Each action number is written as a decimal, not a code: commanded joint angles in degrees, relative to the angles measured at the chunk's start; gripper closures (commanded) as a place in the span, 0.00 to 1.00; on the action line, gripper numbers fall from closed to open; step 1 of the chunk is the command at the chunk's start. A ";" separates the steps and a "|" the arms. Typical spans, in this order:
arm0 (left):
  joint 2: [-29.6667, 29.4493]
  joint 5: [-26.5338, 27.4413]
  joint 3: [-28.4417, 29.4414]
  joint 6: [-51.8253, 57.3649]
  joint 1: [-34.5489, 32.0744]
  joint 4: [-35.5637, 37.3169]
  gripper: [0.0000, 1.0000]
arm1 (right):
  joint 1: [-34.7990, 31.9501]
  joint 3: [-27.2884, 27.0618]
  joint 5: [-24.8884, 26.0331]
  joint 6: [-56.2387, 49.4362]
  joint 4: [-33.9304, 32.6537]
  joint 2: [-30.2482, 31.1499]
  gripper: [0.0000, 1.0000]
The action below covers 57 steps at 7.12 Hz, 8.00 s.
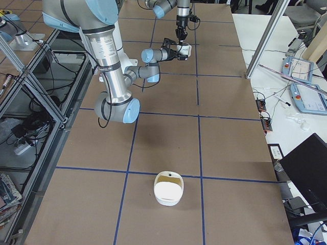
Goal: Left arm hands cup to right arm to dump lemon
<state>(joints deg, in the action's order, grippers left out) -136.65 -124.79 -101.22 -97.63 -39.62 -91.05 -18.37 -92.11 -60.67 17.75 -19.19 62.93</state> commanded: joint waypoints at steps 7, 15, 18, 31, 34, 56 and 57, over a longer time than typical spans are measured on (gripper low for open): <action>13.92 -5.94 -4.42 26.10 -11.53 0.52 0.00 | -1.31 1.05 0.55 12.56 0.12 -0.18 0.86; 27.92 2.62 -7.06 46.93 -15.75 0.60 0.00 | -29.15 -0.08 -18.31 22.41 -0.06 16.75 1.00; 26.35 2.88 -7.15 46.65 -14.62 1.75 0.00 | -33.12 -9.90 -23.86 23.64 1.69 31.59 0.88; 24.24 5.52 -7.32 41.73 -11.27 1.75 0.00 | -35.59 26.37 -19.94 79.58 68.49 46.06 0.97; 24.32 5.87 -7.32 41.73 -11.36 1.75 0.00 | -35.59 26.45 -17.56 94.09 71.99 46.06 0.97; 24.94 5.96 -8.02 41.82 -11.18 1.40 0.00 | -36.29 30.42 -4.19 137.03 88.45 46.23 1.00; 24.94 5.96 -8.11 41.82 -11.18 1.40 0.00 | -38.64 29.54 -5.67 133.98 87.66 46.14 1.00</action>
<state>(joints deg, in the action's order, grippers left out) -111.74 -118.83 -109.26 -55.81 -50.83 -89.61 -55.09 -61.63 -65.22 154.63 69.14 109.04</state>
